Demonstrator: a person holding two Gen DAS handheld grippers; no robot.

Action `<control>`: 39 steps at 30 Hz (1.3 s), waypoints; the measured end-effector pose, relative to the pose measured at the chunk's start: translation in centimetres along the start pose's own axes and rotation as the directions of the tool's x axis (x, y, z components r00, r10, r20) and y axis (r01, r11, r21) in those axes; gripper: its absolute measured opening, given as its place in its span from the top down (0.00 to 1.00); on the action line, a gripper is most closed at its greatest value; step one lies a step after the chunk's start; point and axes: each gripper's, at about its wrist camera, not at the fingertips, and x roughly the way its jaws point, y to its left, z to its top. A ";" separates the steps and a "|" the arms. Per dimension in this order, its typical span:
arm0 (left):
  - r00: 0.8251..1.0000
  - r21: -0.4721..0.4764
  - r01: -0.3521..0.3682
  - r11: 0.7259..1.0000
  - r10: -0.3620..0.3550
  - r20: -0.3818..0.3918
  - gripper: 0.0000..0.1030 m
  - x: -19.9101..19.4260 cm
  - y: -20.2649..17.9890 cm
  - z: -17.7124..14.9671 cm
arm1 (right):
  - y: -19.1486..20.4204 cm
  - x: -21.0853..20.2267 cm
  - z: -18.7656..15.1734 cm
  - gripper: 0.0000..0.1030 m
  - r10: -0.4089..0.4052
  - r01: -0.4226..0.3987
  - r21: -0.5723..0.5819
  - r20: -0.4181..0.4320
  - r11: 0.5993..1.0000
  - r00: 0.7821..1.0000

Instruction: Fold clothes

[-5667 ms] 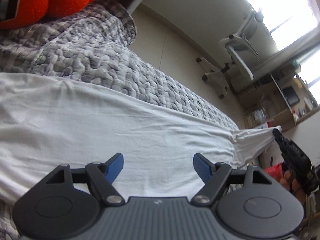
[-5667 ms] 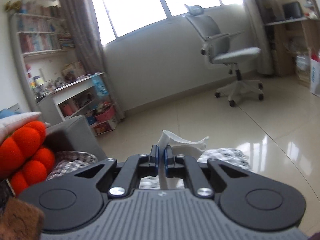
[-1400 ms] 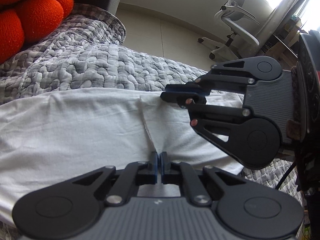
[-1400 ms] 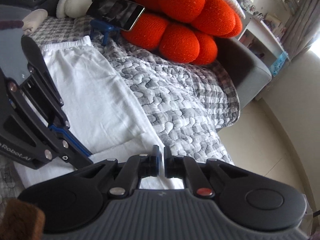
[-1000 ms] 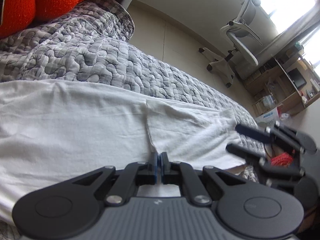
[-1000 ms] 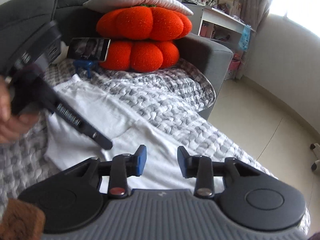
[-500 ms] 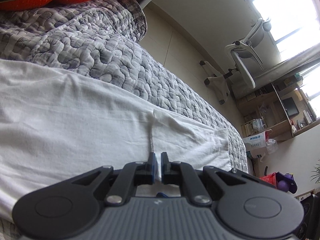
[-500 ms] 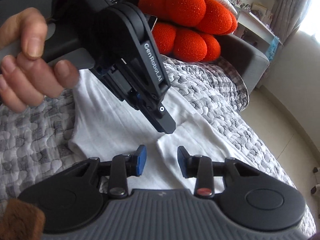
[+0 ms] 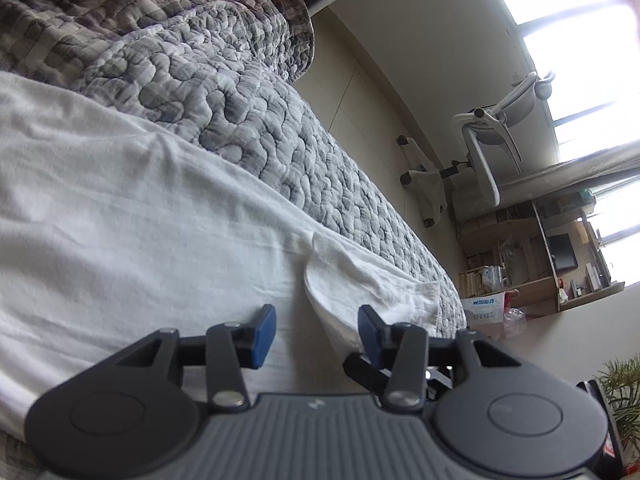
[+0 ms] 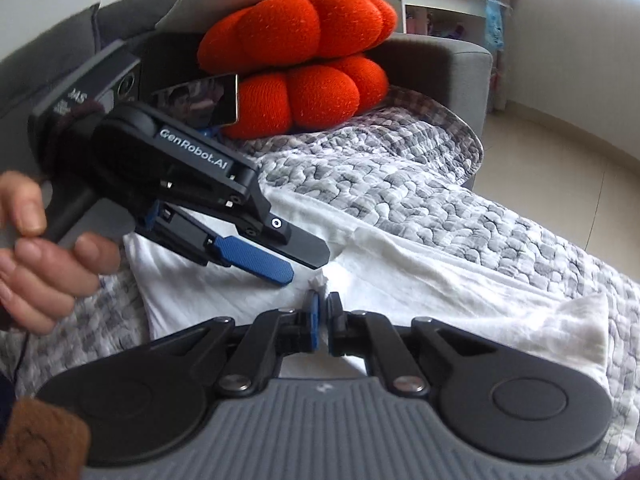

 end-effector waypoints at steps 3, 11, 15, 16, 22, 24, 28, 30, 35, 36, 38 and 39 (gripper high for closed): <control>0.999 -0.038 0.038 0.999 -0.038 -0.003 0.45 0.4 0.0 0.0 | -0.6 -0.6 0.1 0.95 0.005 -0.007 0.059 0.033 0.998 0.999; 0.997 -0.055 0.081 0.995 -0.081 -0.010 0.47 2.9 -1.4 0.4 | 0.5 -1.1 0.3 0.95 -0.019 0.016 0.036 0.083 0.999 0.996; 0.997 -0.065 0.080 0.995 -0.081 -0.017 0.68 3.9 -1.3 0.5 | 0.5 -1.3 0.5 0.95 -0.020 0.017 0.022 0.106 1.000 0.994; 0.997 -0.067 0.075 0.995 -0.076 -0.019 0.75 4.1 -1.3 0.5 | 0.4 -1.3 0.5 0.95 -0.022 0.019 0.021 0.108 1.000 0.994; 1.000 -0.038 0.022 0.999 -0.022 0.007 0.98 3.7 -1.2 0.4 | 0.1 -1.0 0.1 0.95 -0.029 0.029 0.009 0.100 1.000 0.995; 1.000 -0.024 0.011 1.000 -0.010 0.015 0.98 3.5 -1.5 0.5 | 0.3 -0.6 -0.3 0.95 -0.045 0.046 -0.014 0.082 0.999 0.996; 1.000 -0.017 -0.027 0.999 0.027 0.008 0.98 3.6 -1.7 0.6 | 1.0 -0.1 -1.0 0.85 -0.073 0.076 -0.065 0.053 0.995 0.996; 1.000 -0.023 -0.026 0.999 0.026 0.010 0.98 3.4 -1.8 0.8 | 1.3 -0.3 -1.2 0.78 -0.084 0.089 -0.083 0.060 0.993 0.995; 1.000 -0.022 -0.009 1.000 0.010 0.022 0.98 2.6 -2.0 1.0 | 2.7 -0.7 -1.3 0.45 -0.118 0.132 -0.145 0.104 0.981 0.988; 1.000 -0.022 -0.006 1.000 0.006 0.023 0.98 2.6 -2.0 1.0 | 2.9 -0.6 -1.3 0.45 -0.124 0.139 -0.153 0.106 0.978 0.987; 1.000 -0.024 0.001 1.000 0.000 0.023 0.98 2.6 -2.1 1.1 | 3.5 0.0 -1.2 0.45 -0.155 0.169 -0.167 0.098 0.971 0.983; 1.000 -0.026 0.005 1.000 -0.004 0.024 0.98 2.6 -2.1 1.1 | 3.7 0.4 -1.1 0.45 -0.176 0.189 -0.169 0.094 0.967 0.980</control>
